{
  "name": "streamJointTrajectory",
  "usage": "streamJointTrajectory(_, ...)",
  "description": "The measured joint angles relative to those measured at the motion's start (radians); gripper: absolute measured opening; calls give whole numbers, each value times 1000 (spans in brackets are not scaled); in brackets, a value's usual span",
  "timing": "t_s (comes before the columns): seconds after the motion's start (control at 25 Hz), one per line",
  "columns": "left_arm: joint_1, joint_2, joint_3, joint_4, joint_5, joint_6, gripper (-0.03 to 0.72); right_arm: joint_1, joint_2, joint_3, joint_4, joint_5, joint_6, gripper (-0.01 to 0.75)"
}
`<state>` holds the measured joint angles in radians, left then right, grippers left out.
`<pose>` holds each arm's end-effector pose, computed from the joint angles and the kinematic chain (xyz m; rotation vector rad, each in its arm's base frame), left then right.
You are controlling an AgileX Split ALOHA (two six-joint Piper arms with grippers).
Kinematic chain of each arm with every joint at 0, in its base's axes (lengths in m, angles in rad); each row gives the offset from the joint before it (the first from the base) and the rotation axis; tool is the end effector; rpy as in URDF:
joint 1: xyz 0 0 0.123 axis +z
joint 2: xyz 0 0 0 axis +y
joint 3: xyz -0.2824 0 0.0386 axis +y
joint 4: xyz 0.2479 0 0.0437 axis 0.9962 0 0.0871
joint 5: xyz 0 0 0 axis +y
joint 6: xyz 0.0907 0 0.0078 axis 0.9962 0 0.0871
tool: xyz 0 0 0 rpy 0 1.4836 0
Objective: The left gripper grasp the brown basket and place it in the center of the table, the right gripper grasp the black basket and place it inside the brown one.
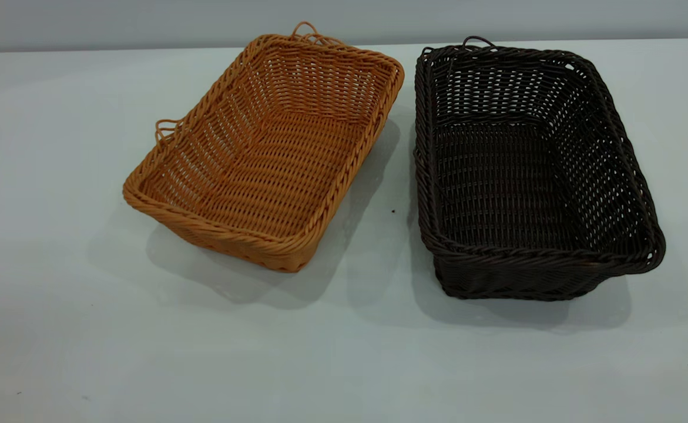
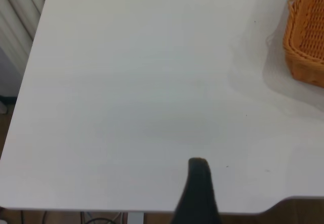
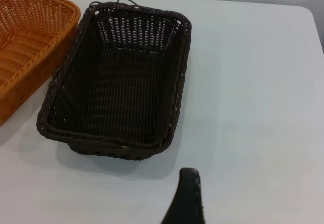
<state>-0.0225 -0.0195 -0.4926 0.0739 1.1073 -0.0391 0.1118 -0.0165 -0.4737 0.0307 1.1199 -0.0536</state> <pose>-0.0089 0.0062 0.2714 -0.0233 2.0768 0.0512 -0.0072 0.0017 0.2651 -0.1770 2.1063 0.0719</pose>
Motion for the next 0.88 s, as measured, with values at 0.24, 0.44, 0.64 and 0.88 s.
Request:
streamJointTrajectory(0.24,0,180,-147,1,-24,-1,563,0,0,0,15,0,15,593)
streamJointTrajectory(0.44,0,469,-254,-6,-183,6,563,0,0,0,18,-1,54,593)
streamJointTrajectory(0.64,0,772,-319,-85,-390,64,563,0,0,0,18,-1,78,593)
streamJointTrajectory(0.88,0,1133,-398,-212,-592,227,563,0,91,-17,8,-20,109,593)
